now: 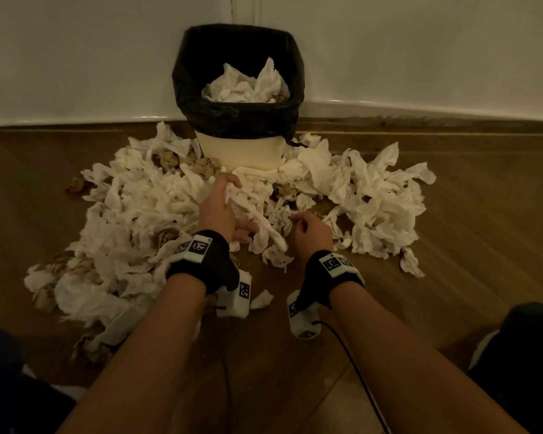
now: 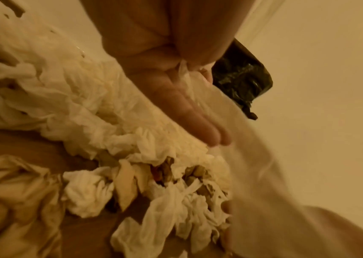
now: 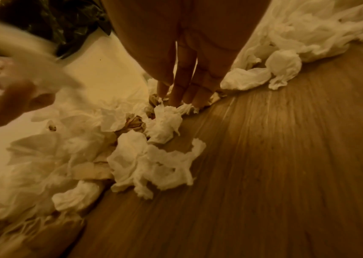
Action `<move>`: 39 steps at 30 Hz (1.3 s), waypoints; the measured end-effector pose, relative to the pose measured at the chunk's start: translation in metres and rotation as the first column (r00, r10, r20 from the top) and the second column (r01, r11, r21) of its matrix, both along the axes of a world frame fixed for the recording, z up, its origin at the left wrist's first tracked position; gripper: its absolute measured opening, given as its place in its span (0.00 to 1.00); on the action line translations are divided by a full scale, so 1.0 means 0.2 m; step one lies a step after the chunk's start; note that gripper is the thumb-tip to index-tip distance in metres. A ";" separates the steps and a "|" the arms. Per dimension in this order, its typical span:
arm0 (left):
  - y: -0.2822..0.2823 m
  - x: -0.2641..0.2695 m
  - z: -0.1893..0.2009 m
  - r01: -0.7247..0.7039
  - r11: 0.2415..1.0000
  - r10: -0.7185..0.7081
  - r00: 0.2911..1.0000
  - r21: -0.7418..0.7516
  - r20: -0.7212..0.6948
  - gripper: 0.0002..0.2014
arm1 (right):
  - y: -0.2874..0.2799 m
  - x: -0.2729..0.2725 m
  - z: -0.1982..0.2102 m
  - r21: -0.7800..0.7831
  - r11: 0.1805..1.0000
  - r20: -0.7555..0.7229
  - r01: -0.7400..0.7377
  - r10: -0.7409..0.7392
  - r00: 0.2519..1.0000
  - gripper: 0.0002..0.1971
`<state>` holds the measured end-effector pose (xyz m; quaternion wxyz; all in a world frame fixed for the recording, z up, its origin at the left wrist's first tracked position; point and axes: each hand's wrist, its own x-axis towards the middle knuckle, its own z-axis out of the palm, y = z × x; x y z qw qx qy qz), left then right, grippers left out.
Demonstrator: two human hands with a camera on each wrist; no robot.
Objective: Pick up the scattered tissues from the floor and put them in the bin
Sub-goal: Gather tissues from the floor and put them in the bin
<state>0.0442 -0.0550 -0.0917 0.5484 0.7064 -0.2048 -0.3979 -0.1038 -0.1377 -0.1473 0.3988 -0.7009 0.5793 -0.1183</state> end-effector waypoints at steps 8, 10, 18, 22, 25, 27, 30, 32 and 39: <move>0.00 0.05 -0.08 -0.021 0.996 0.008 0.987 0.083 0.157 0.07 | 0.01 0.03 0.03 -0.041 0.981 -0.133 -0.190 0.183 0.974 0.18; 0.00 0.06 -0.10 0.063 0.982 -0.097 0.977 0.179 0.190 0.17 | 0.01 0.04 0.01 -0.094 0.959 -0.220 -0.266 0.241 0.945 0.20; 0.00 0.03 -0.08 0.196 0.843 -0.446 0.775 0.501 0.448 0.16 | 0.05 0.05 -0.08 -0.049 0.811 -0.427 -0.583 0.511 0.746 0.25; 0.01 0.00 -0.07 0.159 0.845 -0.409 0.807 0.510 0.426 0.17 | 0.06 0.04 -0.10 -0.075 0.819 -0.476 -0.569 0.472 0.742 0.16; 0.01 -0.02 -0.06 0.164 0.904 -0.316 0.879 0.395 0.359 0.18 | 0.03 0.04 -0.08 -0.017 0.872 -0.419 -0.489 0.438 0.795 0.12; 0.01 -0.03 -0.06 0.145 0.952 -0.222 0.934 0.270 0.281 0.18 | 0.01 0.04 -0.06 0.030 0.934 -0.320 -0.356 0.346 0.882 0.11; 0.01 -0.02 -0.05 0.110 0.976 -0.162 0.942 0.186 0.294 0.19 | -0.01 0.00 -0.05 0.192 0.977 -0.093 -0.097 0.117 0.989 0.14; 0.00 -0.01 -0.04 0.109 0.979 -0.161 0.932 0.172 0.323 0.20 | -0.03 -0.01 -0.05 0.430 0.900 0.124 0.073 -0.139 0.983 0.19; -0.02 0.02 -0.03 0.169 0.968 -0.221 0.923 0.186 0.316 0.26 | -0.07 -0.07 0.05 0.915 0.366 0.248 0.169 -0.842 0.479 0.14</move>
